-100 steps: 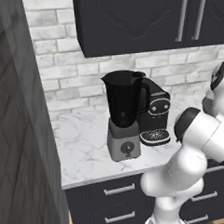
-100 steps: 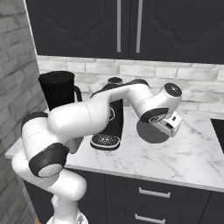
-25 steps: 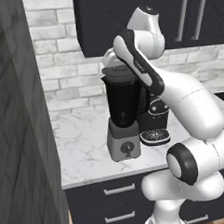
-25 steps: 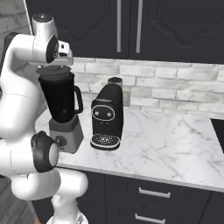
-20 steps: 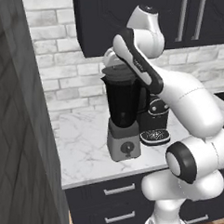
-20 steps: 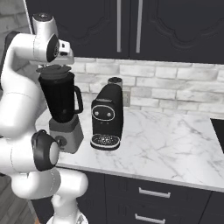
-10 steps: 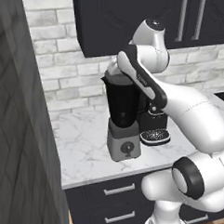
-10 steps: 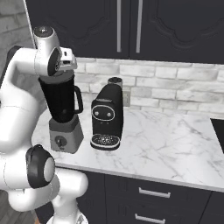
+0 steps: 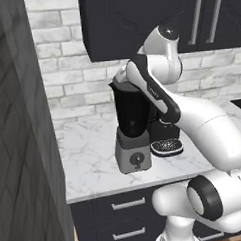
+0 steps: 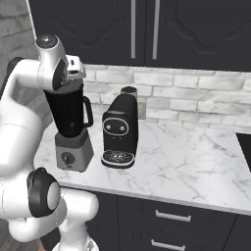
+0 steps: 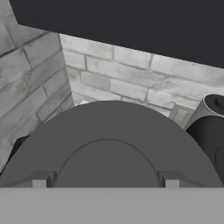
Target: Close the lid blender by securely placing the lid on top.
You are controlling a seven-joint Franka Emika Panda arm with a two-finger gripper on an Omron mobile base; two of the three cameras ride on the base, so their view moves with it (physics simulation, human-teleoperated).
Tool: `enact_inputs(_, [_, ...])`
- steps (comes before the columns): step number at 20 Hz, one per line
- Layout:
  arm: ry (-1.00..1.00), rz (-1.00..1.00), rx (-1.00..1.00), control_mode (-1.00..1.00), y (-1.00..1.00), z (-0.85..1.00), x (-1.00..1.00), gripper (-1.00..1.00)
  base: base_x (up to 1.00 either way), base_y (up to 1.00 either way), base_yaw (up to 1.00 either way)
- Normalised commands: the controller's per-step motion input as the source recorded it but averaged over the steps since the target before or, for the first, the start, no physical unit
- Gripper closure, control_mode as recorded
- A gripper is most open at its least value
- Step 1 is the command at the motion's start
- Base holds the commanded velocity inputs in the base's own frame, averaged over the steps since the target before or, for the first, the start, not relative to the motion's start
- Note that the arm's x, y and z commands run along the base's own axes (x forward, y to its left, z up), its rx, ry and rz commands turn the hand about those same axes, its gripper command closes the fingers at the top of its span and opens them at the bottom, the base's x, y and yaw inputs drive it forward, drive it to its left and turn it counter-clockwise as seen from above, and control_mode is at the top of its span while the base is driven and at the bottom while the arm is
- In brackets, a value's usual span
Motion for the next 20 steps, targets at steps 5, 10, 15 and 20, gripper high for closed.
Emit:
enact_inputs(5, [0.15, 0.0, 0.04, -1.0, 0.0, 0.04, 0.1, 1.0, 0.0, 0.0, 0.0])
enact_inputs(10, [0.19, 0.0, 0.13, -1.0, 0.0, 0.02, 0.0, 1.0, 0.0, 0.0, 0.0])
enact_inputs(15, [0.08, 0.0, 0.04, -1.0, 0.04, -0.31, 0.0, 1.0, 0.0, 0.0, 0.0])
enact_inputs(20, [-0.09, 0.0, -0.08, -1.0, 0.16, -0.5, -0.15, -1.0, 0.0, 0.0, 0.0])
